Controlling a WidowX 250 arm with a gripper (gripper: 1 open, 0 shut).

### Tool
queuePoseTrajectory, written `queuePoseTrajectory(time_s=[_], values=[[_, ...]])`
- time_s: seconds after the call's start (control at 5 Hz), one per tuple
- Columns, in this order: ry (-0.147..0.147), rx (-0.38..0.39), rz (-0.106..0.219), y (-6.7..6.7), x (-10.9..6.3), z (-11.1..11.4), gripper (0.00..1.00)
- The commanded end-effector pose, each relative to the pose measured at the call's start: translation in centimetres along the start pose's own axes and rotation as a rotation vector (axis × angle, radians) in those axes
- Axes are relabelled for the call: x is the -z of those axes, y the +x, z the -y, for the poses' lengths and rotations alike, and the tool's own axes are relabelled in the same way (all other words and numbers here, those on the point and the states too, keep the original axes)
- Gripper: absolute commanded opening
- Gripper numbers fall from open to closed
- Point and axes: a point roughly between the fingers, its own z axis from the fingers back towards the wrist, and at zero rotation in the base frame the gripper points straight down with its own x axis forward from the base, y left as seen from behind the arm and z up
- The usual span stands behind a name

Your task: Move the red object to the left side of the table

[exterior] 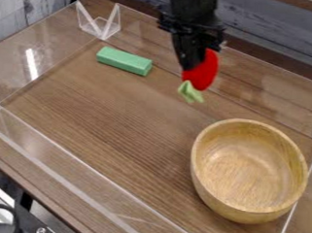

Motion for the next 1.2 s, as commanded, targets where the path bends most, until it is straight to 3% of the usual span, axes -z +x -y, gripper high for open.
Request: queuePoseTrajectory(time_s=[0.0, 0.6, 0.8, 1.0], values=[[0.059, -0.012, 0.065, -0.8, -2.6, -3.0, 0.00], [0.142, -0.119, 0.053, -5.1, -2.8, -14.7, 0.00], [0.159, -0.127, 0.034, -6.3, -1.5, -17.0, 0.00], [0.170, -0.130, 0.015, -6.0, 0.2, -18.1, 0.00]])
